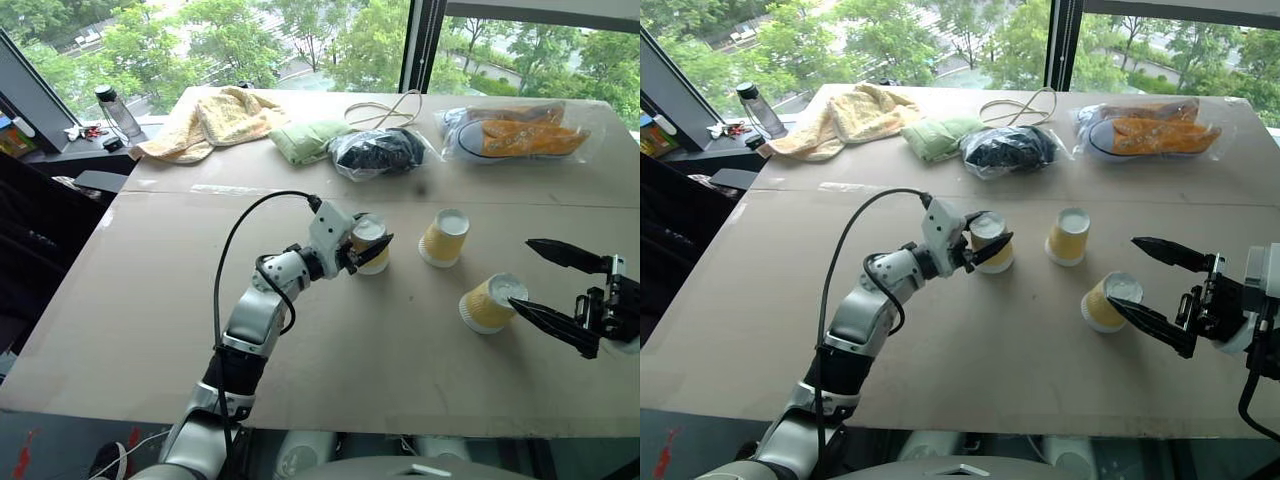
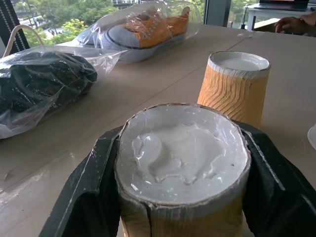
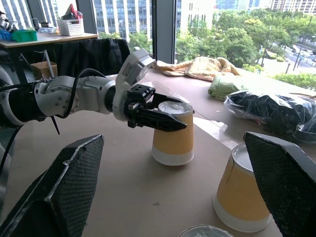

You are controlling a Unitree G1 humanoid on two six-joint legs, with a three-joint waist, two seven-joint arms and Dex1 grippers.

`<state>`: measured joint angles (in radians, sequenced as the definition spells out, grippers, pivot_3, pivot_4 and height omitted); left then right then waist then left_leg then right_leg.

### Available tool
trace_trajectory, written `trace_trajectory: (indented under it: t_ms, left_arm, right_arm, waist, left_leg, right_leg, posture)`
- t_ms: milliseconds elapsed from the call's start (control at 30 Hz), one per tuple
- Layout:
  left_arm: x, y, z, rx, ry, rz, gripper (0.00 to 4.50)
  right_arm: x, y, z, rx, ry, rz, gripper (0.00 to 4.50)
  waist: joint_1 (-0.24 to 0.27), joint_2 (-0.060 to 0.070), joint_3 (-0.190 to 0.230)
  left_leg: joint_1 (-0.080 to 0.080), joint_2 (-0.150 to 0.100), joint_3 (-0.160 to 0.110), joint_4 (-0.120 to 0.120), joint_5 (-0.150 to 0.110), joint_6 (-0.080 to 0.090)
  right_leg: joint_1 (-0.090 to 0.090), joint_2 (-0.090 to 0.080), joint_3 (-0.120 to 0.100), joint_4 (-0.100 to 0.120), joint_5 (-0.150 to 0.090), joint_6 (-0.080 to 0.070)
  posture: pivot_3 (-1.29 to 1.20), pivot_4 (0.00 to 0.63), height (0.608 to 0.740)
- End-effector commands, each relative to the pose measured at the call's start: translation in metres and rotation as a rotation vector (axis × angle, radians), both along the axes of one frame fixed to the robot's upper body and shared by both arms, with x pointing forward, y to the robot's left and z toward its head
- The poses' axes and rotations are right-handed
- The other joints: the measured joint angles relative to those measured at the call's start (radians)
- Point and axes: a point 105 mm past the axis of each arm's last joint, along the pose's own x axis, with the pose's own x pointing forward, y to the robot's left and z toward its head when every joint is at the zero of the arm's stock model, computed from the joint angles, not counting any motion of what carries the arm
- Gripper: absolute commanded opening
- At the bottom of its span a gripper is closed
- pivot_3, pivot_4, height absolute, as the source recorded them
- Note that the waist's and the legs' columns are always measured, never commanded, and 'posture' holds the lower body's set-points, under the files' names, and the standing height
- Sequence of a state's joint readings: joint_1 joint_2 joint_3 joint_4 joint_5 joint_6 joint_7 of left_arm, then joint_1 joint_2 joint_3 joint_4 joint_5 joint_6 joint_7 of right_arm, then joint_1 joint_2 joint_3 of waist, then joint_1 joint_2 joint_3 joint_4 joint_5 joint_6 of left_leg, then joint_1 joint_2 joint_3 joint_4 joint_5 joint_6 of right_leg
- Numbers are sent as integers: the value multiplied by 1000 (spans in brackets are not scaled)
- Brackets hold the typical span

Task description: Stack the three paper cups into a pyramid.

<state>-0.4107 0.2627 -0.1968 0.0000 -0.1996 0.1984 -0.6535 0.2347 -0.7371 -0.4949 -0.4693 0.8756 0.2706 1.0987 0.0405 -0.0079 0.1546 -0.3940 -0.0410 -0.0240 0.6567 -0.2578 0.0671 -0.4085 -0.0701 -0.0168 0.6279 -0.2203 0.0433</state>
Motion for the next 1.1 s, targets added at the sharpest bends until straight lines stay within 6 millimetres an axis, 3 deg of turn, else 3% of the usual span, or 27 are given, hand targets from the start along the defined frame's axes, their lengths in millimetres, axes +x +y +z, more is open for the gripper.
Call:
trace_trajectory:
  t_ms: [33, 300, 333, 367, 400, 733, 867, 1100]
  left_arm:
    - [-1, -1, 13, -2, -51, -29, 2416]
    - [-4, 3, 11, -16, -50, -18, 2416]
    - [-4, 3, 12, -25, -51, -20, 3493]
    - [-4, 4, 14, -35, -53, -20, 3791]
    - [-4, 4, 15, -42, -56, -20, 4401]
    - [-23, 8, 54, -162, -132, -103, 4462]
    - [-49, 15, 88, -151, -153, -236, 4462]
    - [-95, 37, 98, 30, 27, -493, 4462]
  right_arm:
    - [-1, -10, 5, -55, -31, -63, 4500]
    - [-2, -10, 4, -56, -20, -65, 4500]
    - [-2, -9, 5, -56, -21, -63, 4500]
    - [-2, -9, 5, -55, -22, -61, 4500]
    - [-2, -8, 5, -55, -23, -60, 4500]
    - [-3, -14, 2, -49, -21, -92, 4500]
    - [-4, -22, -20, -66, 17, -183, 4500]
    - [7, -21, -47, -100, 98, -282, 4500]
  waist:
    - [0, 0, 0]
    - [-1, 0, 0]
    - [0, 0, 0]
    - [0, 0, 0]
    - [0, 0, 0]
    - [0, 0, 0]
    - [-1, 0, 0]
    - [-10, 4, -1]
  left_leg:
    - [0, 0, 0, 1, 0, 0]
    - [-1, 0, 0, 2, 0, 0]
    - [-1, 0, 0, 3, 0, 0]
    - [-1, 0, 0, 3, 0, 0]
    - [-1, 0, 0, 3, 0, 0]
    - [-1, 0, 0, 4, 0, 0]
    - [-1, 0, 0, 4, 0, 0]
    - [-1, 1, -1, 5, 0, 0]
  right_leg:
    - [0, 0, 0, 0, 0, 0]
    - [0, 0, 0, 0, 0, 0]
    - [0, 0, 0, 0, 0, 0]
    - [0, 0, 0, 0, 0, 0]
    - [0, 0, 0, 1, 0, 0]
    - [0, 0, 0, 1, 0, 1]
    - [0, 0, 0, 1, 0, 1]
    - [0, 0, 0, 2, 0, 0]
  posture:
    - [0, 150, 740]
    - [0, 150, 740]
    - [0, 150, 740]
    - [0, 150, 740]
    - [0, 150, 740]
    - [0, 150, 740]
    - [0, 150, 740]
    - [0, 150, 740]
